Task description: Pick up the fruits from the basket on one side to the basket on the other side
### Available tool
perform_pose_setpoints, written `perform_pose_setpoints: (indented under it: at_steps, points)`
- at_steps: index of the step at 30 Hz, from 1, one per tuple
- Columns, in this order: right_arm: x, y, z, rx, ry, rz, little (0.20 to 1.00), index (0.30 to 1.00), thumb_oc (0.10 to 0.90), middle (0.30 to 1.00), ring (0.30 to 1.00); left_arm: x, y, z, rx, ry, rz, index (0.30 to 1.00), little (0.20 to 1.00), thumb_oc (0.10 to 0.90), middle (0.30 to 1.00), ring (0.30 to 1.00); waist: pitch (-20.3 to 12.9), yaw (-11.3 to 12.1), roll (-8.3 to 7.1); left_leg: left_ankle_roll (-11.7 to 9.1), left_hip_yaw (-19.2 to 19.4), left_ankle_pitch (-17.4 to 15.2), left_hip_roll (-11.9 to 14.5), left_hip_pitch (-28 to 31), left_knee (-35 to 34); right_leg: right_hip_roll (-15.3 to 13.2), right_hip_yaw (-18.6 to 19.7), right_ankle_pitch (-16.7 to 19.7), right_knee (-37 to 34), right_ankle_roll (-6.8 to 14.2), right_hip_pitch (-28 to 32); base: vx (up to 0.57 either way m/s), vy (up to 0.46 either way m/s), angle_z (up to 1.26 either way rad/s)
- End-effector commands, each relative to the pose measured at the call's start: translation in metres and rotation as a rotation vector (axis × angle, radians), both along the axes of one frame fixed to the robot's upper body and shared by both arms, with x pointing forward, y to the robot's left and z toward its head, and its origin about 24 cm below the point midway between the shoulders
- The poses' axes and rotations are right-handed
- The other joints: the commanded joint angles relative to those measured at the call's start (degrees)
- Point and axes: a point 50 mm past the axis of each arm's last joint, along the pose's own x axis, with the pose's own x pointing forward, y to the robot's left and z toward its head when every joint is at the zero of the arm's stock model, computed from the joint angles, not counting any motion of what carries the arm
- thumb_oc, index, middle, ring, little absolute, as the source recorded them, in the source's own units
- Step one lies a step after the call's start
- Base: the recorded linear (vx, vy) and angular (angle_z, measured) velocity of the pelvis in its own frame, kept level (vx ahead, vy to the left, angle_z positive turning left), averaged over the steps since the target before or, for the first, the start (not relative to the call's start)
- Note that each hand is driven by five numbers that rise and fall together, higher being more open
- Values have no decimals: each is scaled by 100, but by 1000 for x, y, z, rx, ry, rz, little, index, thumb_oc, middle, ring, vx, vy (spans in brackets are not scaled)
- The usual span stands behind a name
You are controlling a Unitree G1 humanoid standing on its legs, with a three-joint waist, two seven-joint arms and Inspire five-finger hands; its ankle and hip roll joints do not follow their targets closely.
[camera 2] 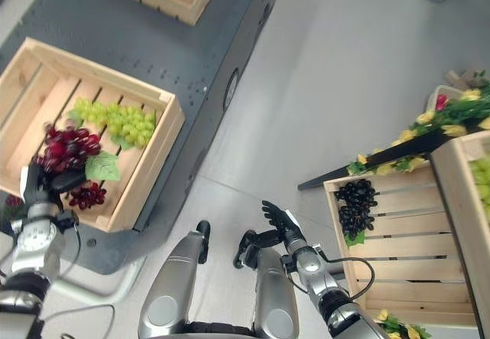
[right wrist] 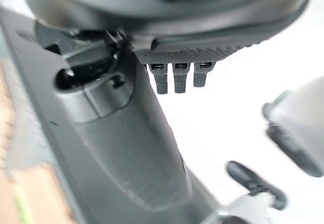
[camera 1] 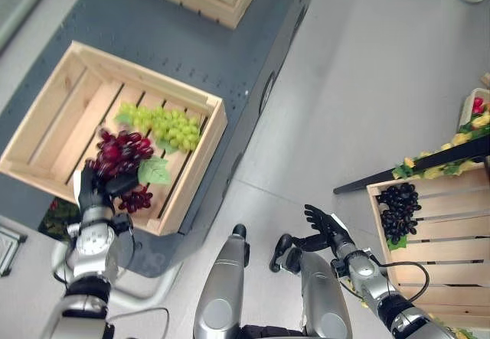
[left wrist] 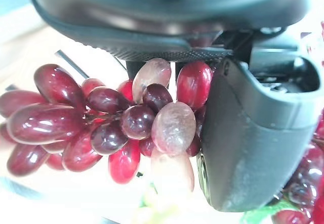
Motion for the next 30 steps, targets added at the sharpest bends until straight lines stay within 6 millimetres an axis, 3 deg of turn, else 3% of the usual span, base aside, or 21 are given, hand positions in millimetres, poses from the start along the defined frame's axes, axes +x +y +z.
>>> perform_pose_setpoints:
  at_steps: [1, 7, 12, 22, 30]
  points:
    - [-2, -19, 8, 15, -55, -88, 900, 900, 800, 900, 900, -3, 11, 39, 39, -281, 59, 300, 300, 400, 300, 300, -1033, -27, 391, 244, -121, 152, -461, 390, -638, 41, 37, 322, -943, -78, 850, 146, -22, -6]
    - [-13, -15, 3, 51, -25, -97, 900, 900, 800, 900, 900, -21, 18, 19, -45, -238, 84, 300, 300, 400, 300, 300, -1511, -136, 505, 207, -117, 157, -456, 983, -1016, 107, 44, 335, -1459, -109, 1526, 98, -25, -5]
    - [-16, -14, 4, 76, -52, -122, 900, 900, 800, 900, 900, -23, 16, 18, -86, -267, 19, 300, 300, 400, 300, 300, -1830, -182, 561, 181, -196, 345, -435, 1429, -1600, 166, 64, 521, -1979, -50, 1869, 69, -48, -5]
    - [-9, 1, 30, 127, -228, -63, 900, 900, 800, 900, 900, 3, -5, 78, 26, -431, -183, 300, 300, 400, 300, 300, -2459, -192, 646, 118, -372, 885, -397, 2012, -3000, 291, 111, 1140, -3156, 185, 2295, 7, -81, 0]
    - [6, 22, 67, 252, -299, 162, 900, 900, 800, 900, 900, 25, -29, 126, 89, -508, -378, 300, 300, 400, 300, 300, -2706, -219, 579, 47, -436, 1142, -358, 2183, -3610, 408, 133, 1523, -3887, 297, 2469, -26, -93, 0]
